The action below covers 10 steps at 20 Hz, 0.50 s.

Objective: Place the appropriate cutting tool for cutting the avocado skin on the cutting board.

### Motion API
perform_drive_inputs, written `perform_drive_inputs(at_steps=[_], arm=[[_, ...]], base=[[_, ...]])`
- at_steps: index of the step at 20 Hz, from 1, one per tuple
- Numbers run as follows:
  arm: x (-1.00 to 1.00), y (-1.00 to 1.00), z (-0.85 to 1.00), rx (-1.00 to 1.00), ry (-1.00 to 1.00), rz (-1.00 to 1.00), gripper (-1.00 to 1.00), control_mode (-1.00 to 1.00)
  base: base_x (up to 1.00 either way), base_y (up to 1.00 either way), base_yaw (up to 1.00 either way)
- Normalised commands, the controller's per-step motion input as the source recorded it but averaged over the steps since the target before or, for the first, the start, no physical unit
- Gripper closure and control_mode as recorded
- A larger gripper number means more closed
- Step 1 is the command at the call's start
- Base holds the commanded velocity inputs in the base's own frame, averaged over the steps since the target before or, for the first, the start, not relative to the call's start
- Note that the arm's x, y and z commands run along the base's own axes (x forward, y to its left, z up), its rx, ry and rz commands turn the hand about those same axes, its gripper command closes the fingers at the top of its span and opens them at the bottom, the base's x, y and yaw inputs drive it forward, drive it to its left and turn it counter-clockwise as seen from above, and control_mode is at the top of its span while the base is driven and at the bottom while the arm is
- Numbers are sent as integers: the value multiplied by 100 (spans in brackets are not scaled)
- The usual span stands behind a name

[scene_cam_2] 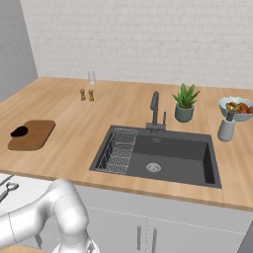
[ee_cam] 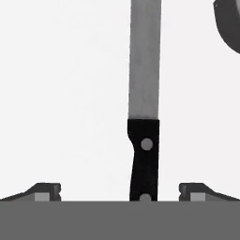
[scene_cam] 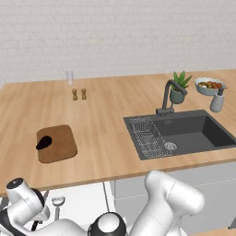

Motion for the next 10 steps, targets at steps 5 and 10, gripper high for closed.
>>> perform_drive_inputs(at_steps=[5,10], arm=[[0,4,-34,0,0,0,-100,-100],[0,0,-28,0,0,0,-100,-100]], base=[[0,0,0],[0,0,0]])
